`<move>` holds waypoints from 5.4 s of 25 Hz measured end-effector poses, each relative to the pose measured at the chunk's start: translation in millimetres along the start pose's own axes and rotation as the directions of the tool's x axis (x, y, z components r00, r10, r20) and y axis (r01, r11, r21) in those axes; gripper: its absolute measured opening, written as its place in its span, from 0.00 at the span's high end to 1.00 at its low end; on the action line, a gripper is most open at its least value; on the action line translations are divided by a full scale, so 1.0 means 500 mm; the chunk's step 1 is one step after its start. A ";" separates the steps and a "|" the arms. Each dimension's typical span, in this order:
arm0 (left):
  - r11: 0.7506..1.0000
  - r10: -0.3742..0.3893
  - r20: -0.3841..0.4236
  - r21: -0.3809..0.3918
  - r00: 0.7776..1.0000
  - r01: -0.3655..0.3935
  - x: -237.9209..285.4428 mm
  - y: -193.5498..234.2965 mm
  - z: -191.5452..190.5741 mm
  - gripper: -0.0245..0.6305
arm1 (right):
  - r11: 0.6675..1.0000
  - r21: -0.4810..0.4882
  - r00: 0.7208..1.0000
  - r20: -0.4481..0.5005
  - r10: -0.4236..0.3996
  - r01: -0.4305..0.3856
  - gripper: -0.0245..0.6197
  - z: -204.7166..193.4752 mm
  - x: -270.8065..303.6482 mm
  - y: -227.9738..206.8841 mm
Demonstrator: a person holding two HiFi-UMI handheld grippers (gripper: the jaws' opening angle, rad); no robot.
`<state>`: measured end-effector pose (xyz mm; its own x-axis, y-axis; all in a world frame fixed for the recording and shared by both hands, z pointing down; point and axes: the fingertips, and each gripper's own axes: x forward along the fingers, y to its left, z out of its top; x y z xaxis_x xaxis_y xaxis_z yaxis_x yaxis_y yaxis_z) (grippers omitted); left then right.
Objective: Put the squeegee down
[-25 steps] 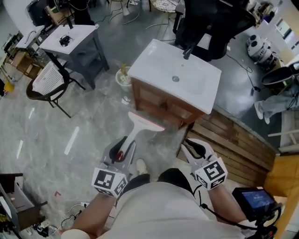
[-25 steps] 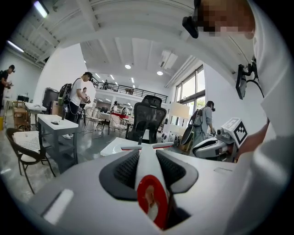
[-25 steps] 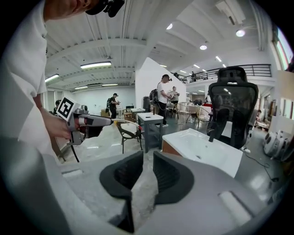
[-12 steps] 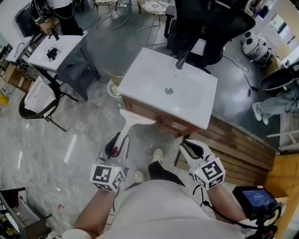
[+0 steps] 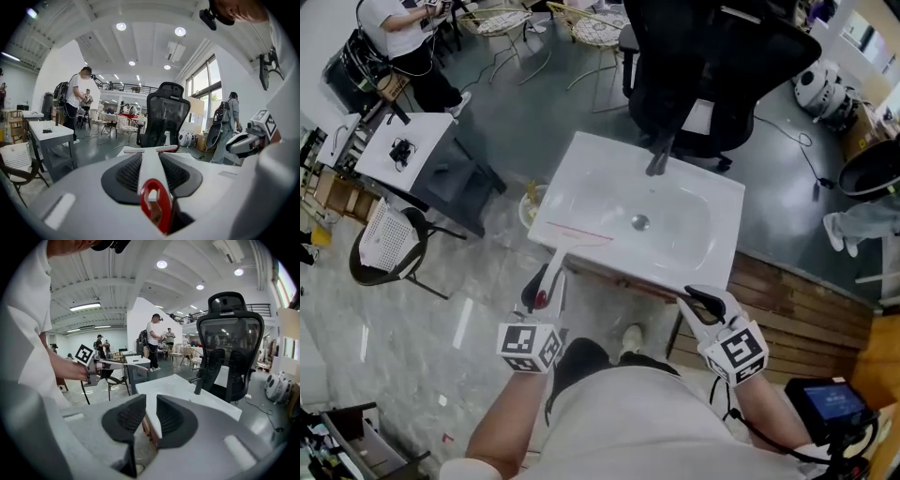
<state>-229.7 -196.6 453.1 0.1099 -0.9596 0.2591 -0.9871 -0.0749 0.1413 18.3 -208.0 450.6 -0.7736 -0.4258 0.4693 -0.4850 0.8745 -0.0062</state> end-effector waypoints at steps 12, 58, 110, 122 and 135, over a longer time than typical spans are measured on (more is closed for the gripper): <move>0.999 -0.039 -0.108 0.021 0.993 0.042 0.303 0.143 -0.006 0.78 | 0.980 0.111 0.986 -0.030 -0.162 0.165 0.87 0.046 0.103 -0.141; 0.977 0.025 -0.390 0.203 0.920 0.059 0.672 0.297 -0.202 0.68 | 0.856 0.257 0.892 -0.184 -0.413 0.449 0.87 0.045 0.131 -0.188; 0.838 -0.521 -0.249 0.032 0.816 0.545 -0.029 -0.305 -0.086 0.95 | 0.998 -0.009 0.998 -0.012 -0.055 0.055 0.96 -0.032 0.015 0.011; 0.851 -0.499 -0.248 0.039 0.830 0.524 -0.048 -0.268 -0.088 0.95 | 0.998 -0.049 0.998 -0.036 -0.046 0.044 0.96 -0.019 0.031 0.044; 0.854 -0.491 -0.260 0.044 0.831 0.518 -0.006 -0.273 -0.077 0.95 | 0.996 -0.078 0.998 -0.041 -0.052 0.049 0.96 -0.015 0.042 0.015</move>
<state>-91.0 -172.8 469.7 0.6063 -0.6903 0.3949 -0.7913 -0.5731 0.2131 1.4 -208.5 466.9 -0.7297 -0.4611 0.5048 -0.4893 0.8679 0.0855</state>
